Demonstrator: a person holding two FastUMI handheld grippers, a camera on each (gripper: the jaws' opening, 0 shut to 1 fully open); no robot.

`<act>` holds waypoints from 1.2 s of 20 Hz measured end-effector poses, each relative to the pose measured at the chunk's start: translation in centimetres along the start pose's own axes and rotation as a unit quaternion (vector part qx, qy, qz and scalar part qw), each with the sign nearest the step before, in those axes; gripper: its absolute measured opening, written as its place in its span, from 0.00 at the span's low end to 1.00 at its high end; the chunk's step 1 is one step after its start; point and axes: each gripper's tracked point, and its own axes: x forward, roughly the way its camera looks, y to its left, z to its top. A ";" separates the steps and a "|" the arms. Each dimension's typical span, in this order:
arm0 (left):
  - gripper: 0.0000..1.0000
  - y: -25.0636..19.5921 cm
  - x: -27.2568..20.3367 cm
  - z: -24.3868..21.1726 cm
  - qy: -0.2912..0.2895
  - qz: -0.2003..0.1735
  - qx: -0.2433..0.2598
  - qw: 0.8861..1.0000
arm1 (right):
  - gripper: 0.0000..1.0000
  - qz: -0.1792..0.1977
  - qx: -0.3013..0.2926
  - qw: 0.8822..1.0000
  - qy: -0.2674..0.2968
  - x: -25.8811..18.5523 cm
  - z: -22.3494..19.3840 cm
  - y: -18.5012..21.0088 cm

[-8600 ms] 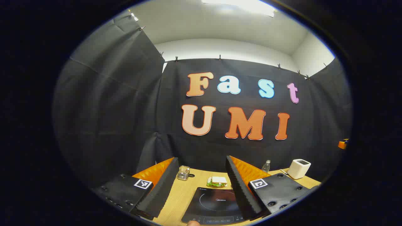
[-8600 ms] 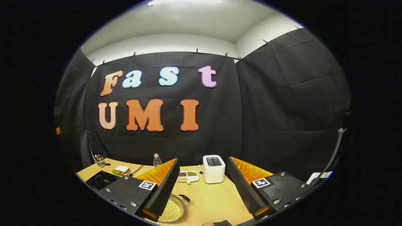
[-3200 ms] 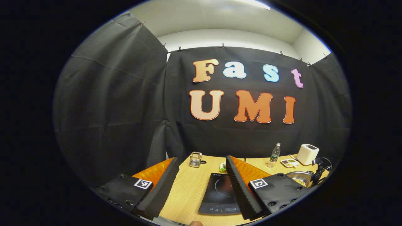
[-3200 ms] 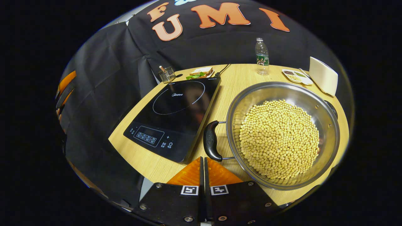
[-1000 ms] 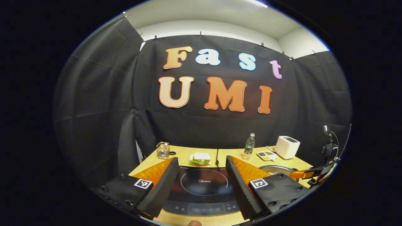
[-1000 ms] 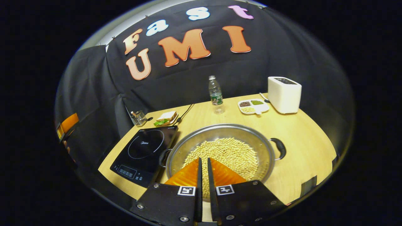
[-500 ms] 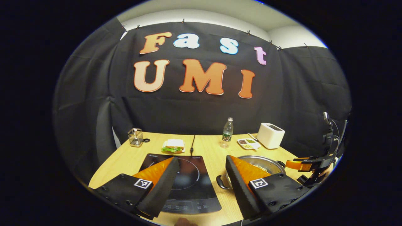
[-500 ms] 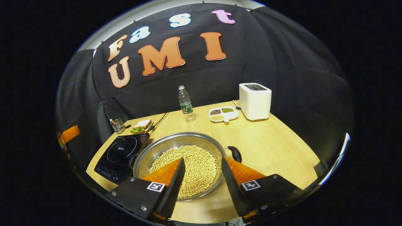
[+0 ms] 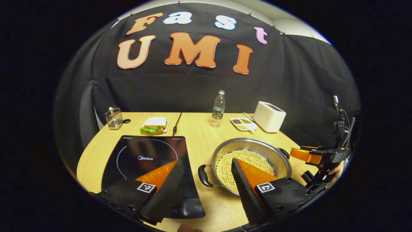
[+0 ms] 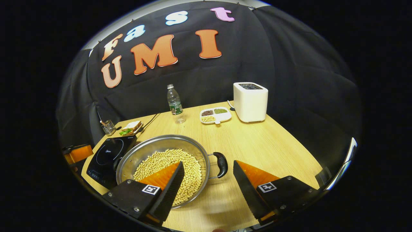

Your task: First push the handle of the pot to place it horizontally, then grasp the pot with both hands and set it on the induction cooktop.

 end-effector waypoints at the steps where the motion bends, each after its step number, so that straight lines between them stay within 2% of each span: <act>1: 0.98 -0.6 0.6 -0.7 0.011 -0.005 0.000 1.000 | 0.95 -0.001 0.000 1.000 0.002 0.3 -0.1 -0.2; 9: 0.98 -1.6 5.7 -4.8 0.081 -0.007 -0.014 0.997 | 0.95 -0.010 -0.003 1.000 0.016 3.2 -0.5 -1.2; 12: 0.99 -0.9 6.8 -4.6 0.080 0.006 -0.013 0.997 | 0.95 -0.012 -0.010 1.000 0.026 4.4 -1.1 -1.1; 24: 0.99 -1.0 9.8 -6.9 0.137 0.004 -0.021 0.990 | 0.94 -0.004 -0.025 0.996 0.080 7.7 -3.6 0.0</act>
